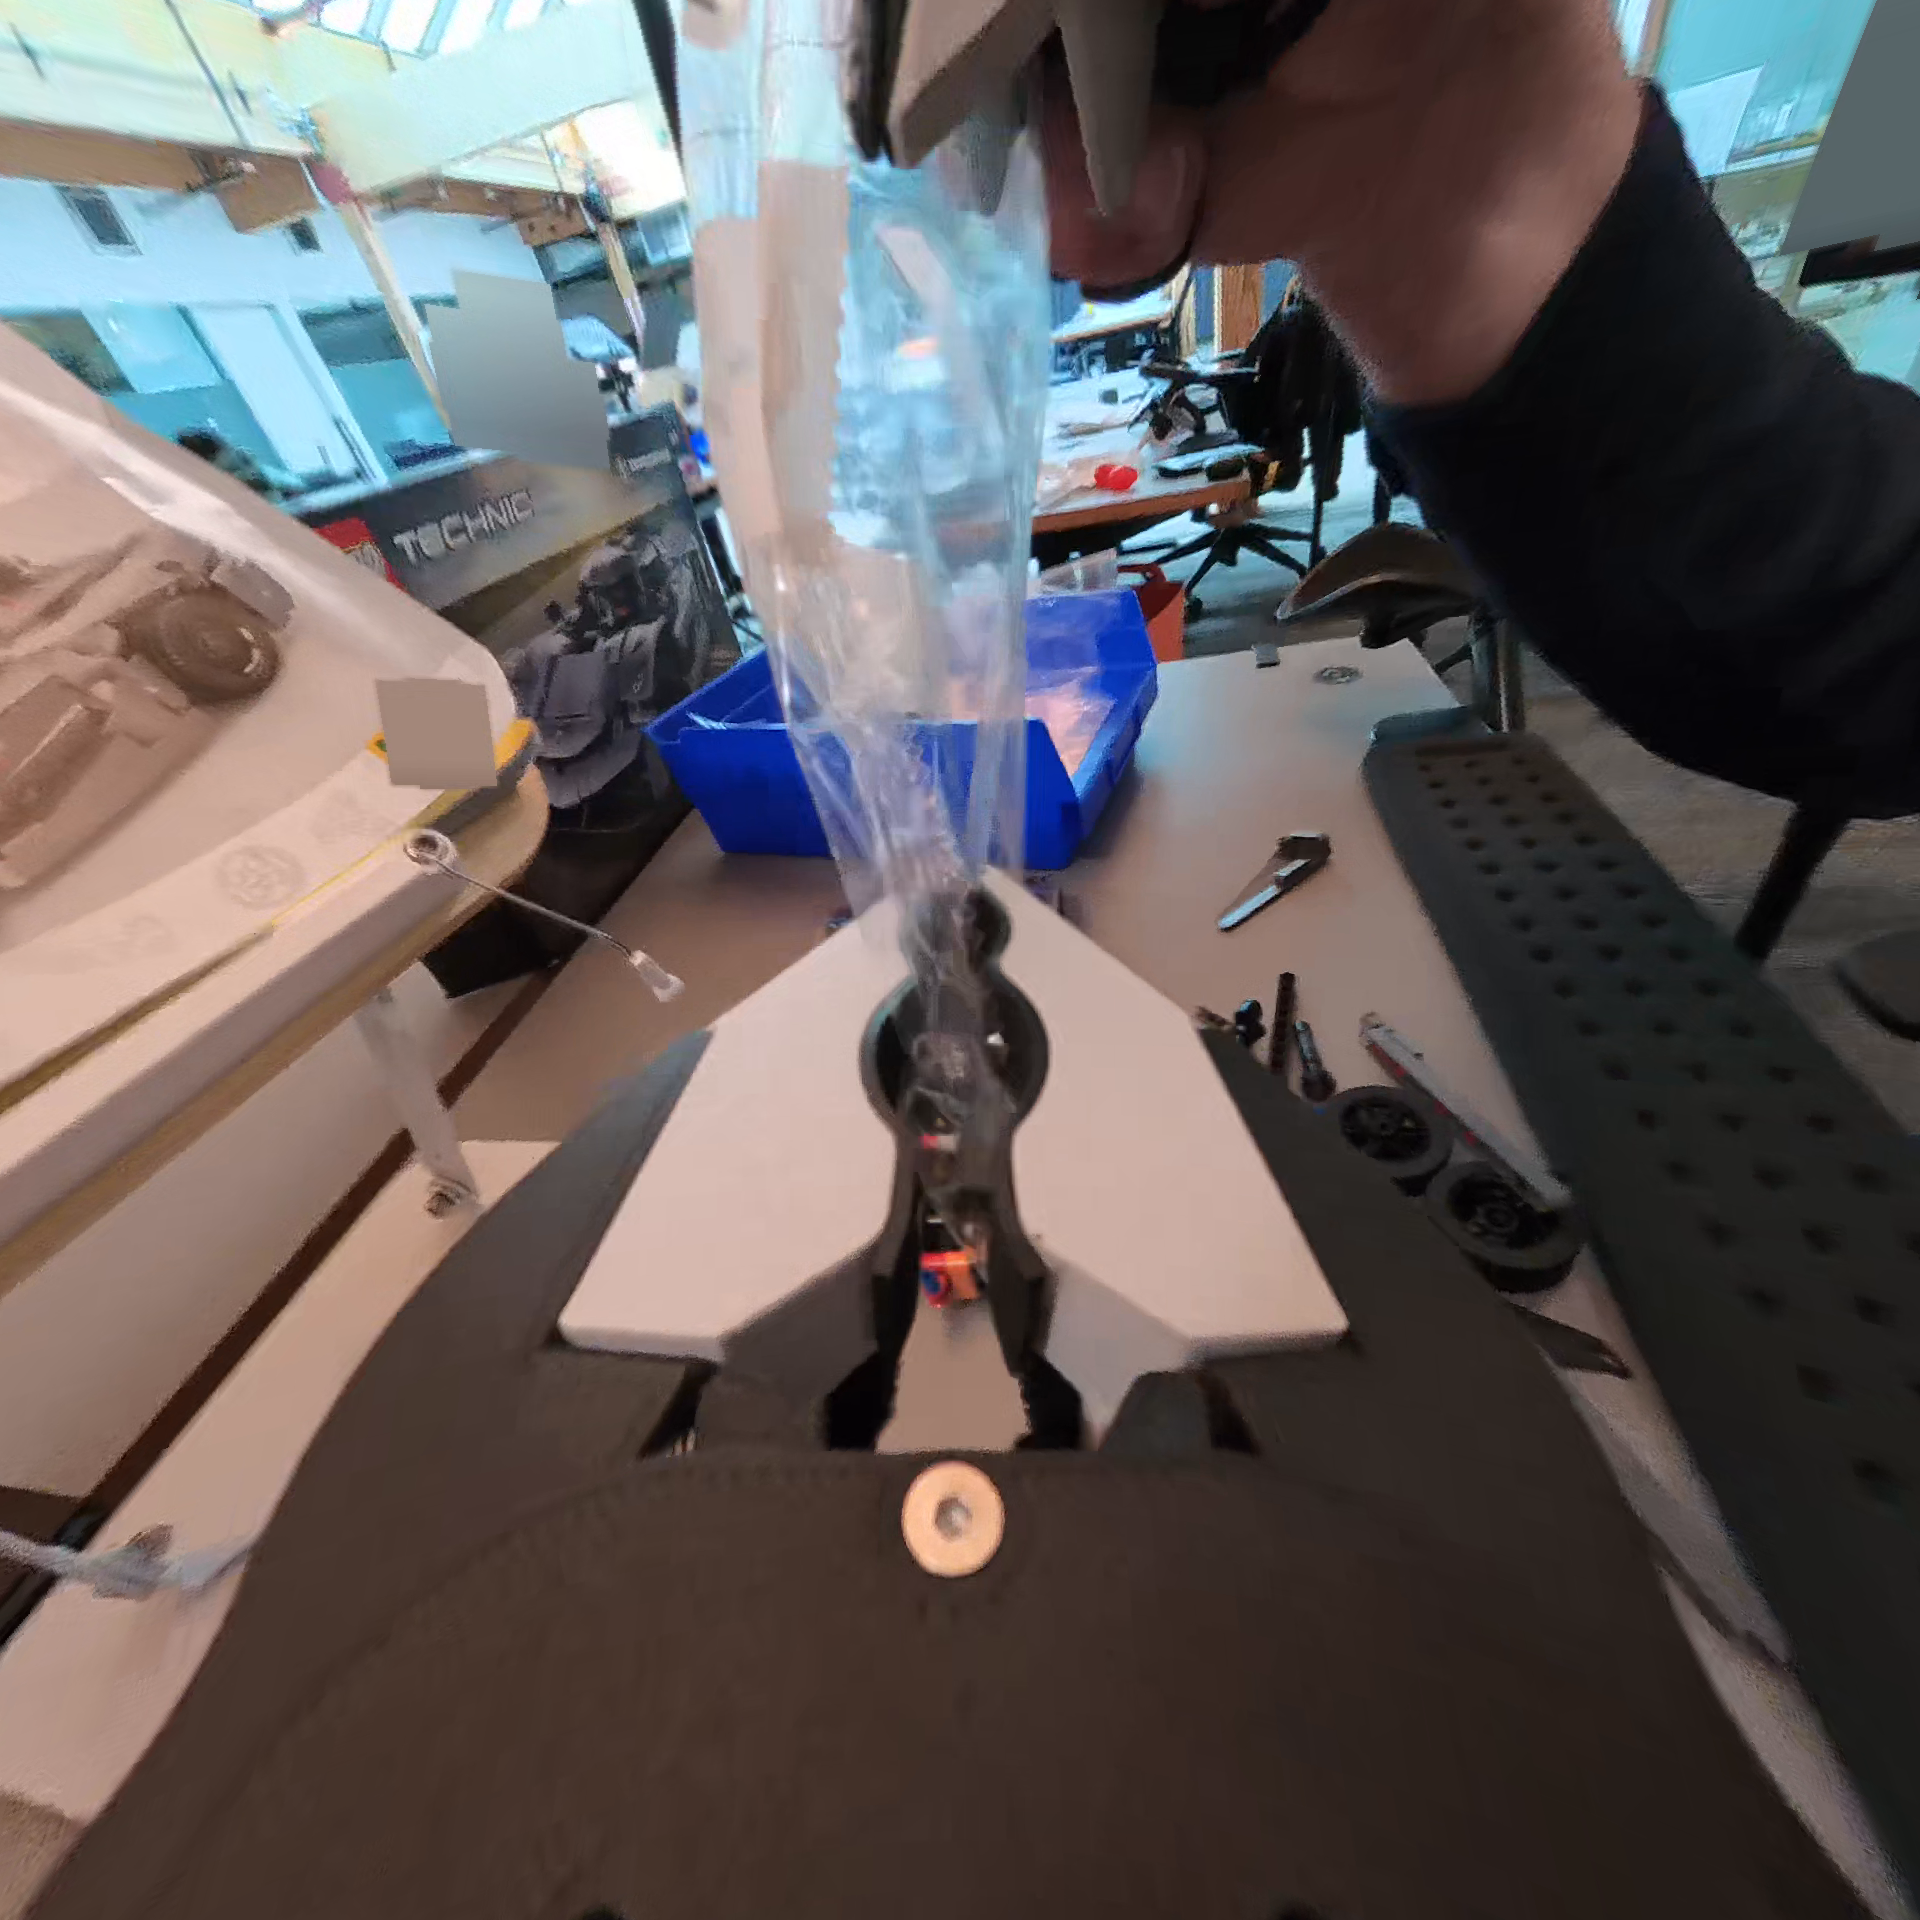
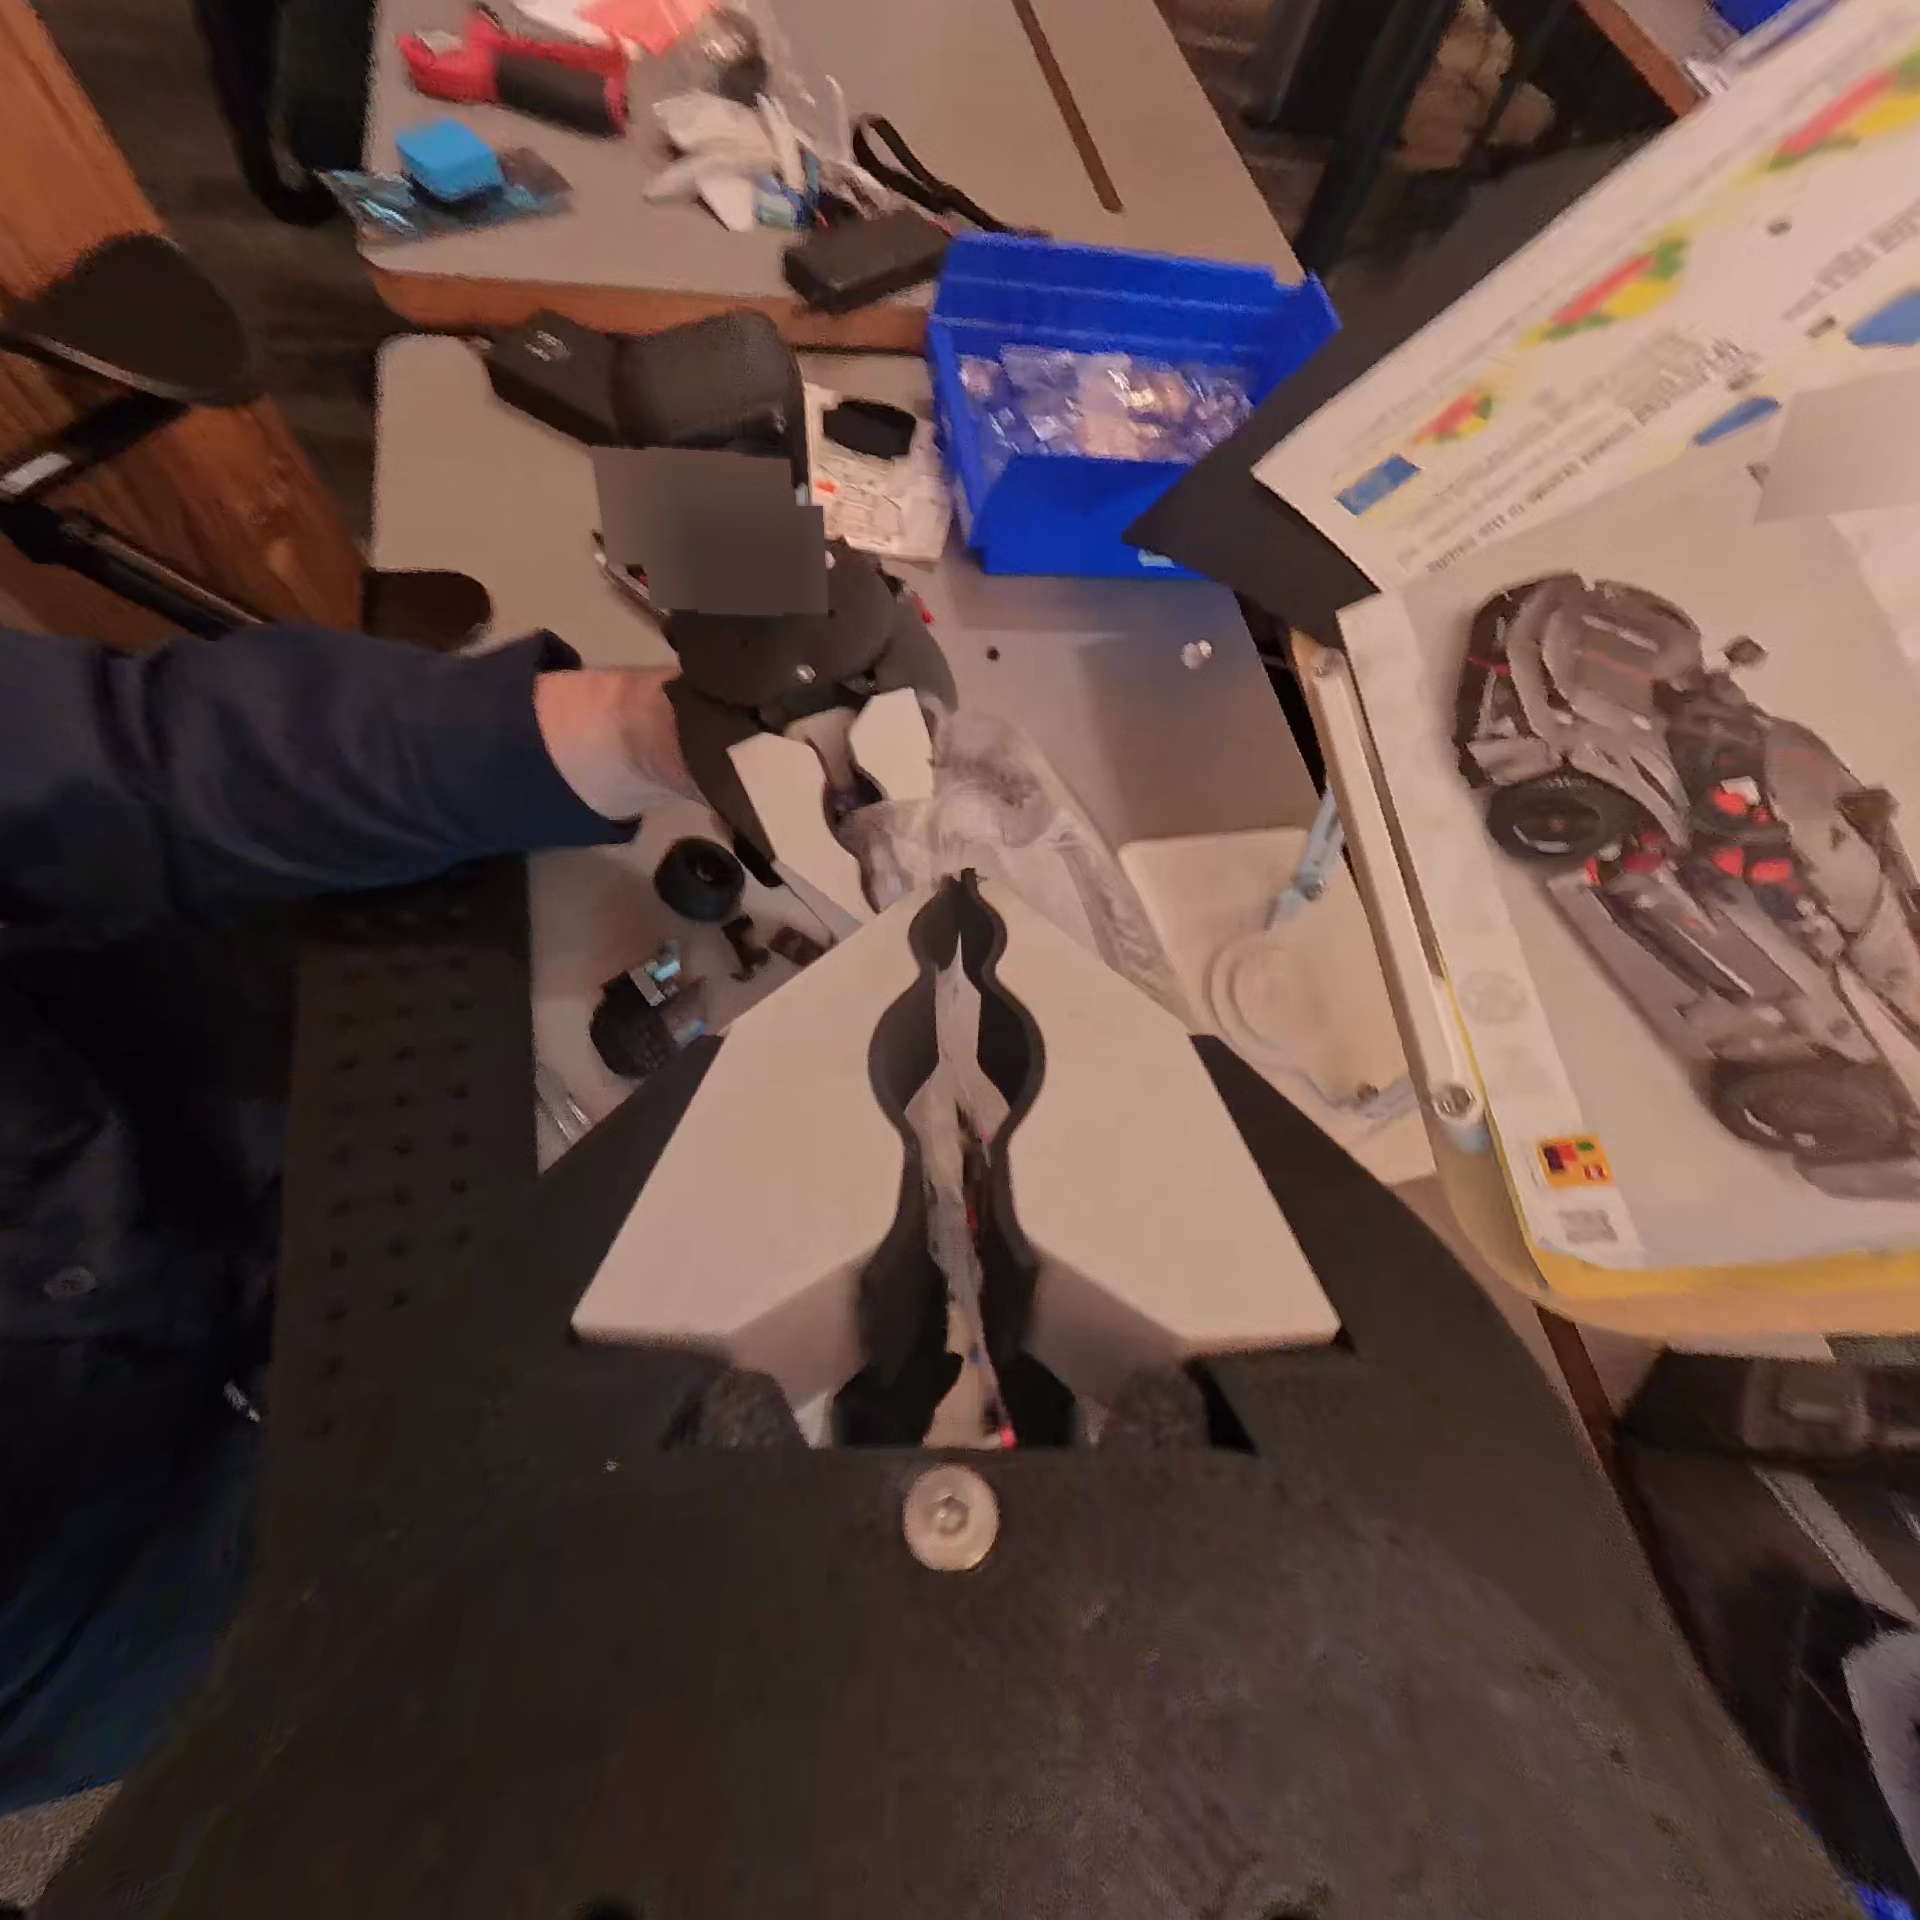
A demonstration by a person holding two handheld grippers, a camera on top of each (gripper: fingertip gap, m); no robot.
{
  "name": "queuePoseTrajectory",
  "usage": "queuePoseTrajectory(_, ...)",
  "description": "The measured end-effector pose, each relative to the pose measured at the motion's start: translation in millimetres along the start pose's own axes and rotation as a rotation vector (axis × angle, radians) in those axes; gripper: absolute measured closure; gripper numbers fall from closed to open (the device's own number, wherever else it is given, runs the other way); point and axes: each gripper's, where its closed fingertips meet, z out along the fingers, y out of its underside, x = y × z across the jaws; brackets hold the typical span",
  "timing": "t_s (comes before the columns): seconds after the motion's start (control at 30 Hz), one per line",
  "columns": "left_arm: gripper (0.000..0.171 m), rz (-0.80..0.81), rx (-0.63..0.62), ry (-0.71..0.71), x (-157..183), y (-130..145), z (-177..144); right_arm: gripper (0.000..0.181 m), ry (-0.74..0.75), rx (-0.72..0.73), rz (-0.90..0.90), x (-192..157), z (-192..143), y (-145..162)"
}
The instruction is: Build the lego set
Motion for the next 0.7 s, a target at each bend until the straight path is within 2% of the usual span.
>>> queuePoseTrajectory(0.1,0.171,0.004,0.005,-0.083,-12,-7,-10,0.178,0.061,0.07,0.002,7,-6,-14)
queuePoseTrajectory(0.17,0.171,-0.005,0.036,-0.176,-27,-11,-20,0.152,0.174,0.149,0.006,20,-21,-27)
queuePoseTrajectory(0.23,0.171,-0.019,0.025,-0.257,-39,-11,-30,0.145,0.308,0.198,0.011,31,-40,-30)
queuePoseTrajectory(0.33,0.171,0.032,0.065,-0.404,-50,-25,-43,0.141,0.284,0.187,0.124,21,-42,-14)
queuePoseTrajectory(0.37,0.171,0.067,0.061,-0.46,-51,-29,-44,0.132,0.277,0.199,0.166,19,-37,-10)
queuePoseTrajectory(0.47,0.171,0.166,0.011,-0.643,-56,-34,-41,0.099,0.233,0.25,0.297,14,-11,1)
queuePoseTrajectory(0.53,0.171,0.243,-0.069,-0.762,-57,-31,-33,0.071,0.208,0.314,0.404,15,9,1)
queuePoseTrajectory(0.6,0.171,0.356,-0.153,-0.834,-52,-29,-20,0.059,0.245,0.363,0.475,25,18,4)
queuePoseTrajectory(0.7,0.171,0.542,-0.267,-0.911,-48,-29,-7,0.053,0.23,0.483,0.549,34,17,1)
